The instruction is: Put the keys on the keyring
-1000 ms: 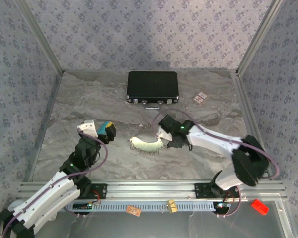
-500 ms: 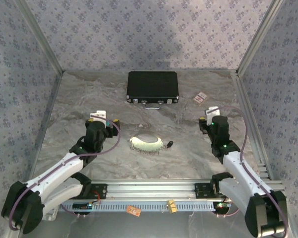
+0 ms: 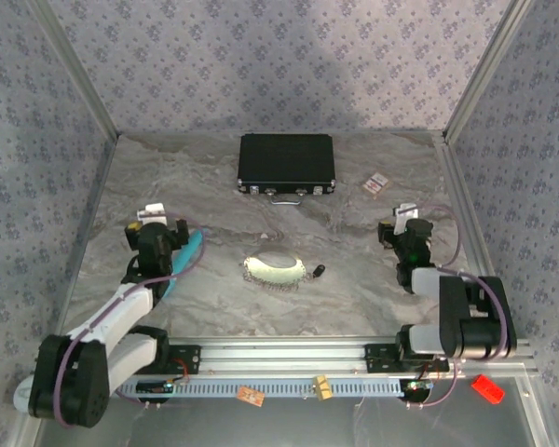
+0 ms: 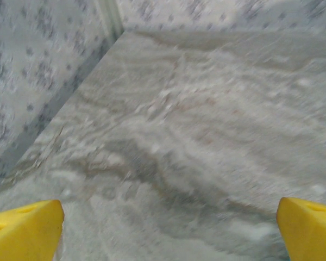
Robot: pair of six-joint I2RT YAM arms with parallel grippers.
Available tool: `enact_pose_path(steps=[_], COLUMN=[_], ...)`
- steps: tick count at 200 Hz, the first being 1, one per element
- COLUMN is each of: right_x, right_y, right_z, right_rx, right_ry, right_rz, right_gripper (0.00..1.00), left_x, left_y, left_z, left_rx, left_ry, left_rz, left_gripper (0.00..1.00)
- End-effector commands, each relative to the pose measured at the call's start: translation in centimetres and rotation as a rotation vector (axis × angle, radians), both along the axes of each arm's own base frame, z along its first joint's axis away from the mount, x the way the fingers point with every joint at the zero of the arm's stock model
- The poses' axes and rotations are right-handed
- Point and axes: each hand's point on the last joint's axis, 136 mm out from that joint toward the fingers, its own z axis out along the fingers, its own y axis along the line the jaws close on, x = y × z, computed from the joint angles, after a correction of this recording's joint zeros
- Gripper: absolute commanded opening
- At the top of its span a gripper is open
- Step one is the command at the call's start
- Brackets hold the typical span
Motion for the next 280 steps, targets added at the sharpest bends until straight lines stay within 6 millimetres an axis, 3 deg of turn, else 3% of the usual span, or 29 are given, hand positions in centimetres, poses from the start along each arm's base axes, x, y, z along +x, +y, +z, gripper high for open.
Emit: enact_pose_path(steps=[1,73,107,129,167,264,277,280], right_x=[1.9,2.9,2.9,2.9,3.1,3.2,3.1,3.1], right_y=[1.7,0.2,0.2,0.0,-0.6,-0.6,-0.6,-0.7], right_z=[1.3,0.8,0.7,0.7,0.6,0.6,0.6,0.6], right_rx=[0.010,0.038,0.040,0.040,0.051,0.050,0.050,0.049], right_ry=[-0.104,-0.055,-0.052,-0.051,-0.039,-0.039,-0.038,-0.038], right_rz=[0.097,0.024,0.026,0.010,-0.023,-0.023,-0.023,-0.025], right_gripper=[0.56,0.57,0.57,0.58,0.61,0.68,0.74,0.91], left_x=[1.1,4.5,5.5,6.3,7.4,7.6,7.6,7.6], left_y=[0.1,-1.6,-2.8,-3.3,-0.3,-0.5,-0.5,-0.5], left_z=[0.6,-0.5,-3.1,-3.5,-4.0,-4.1,-4.0,-4.0], left_rx=[0.008,-0.065,-0.055,-0.066,-0.096,-0.101,-0.101,-0.100], left_ry=[-0.068,-0.129,-0.111,-0.050,-0.006,0.003,0.001,0.000], left_rz=[-0.023,-0.251,-0.328,-0.362,-0.189,-0.201,-0.201,-0.202], left_gripper=[1.00,1.00,1.00,1.00,1.00,1.00,1.00,1.00])
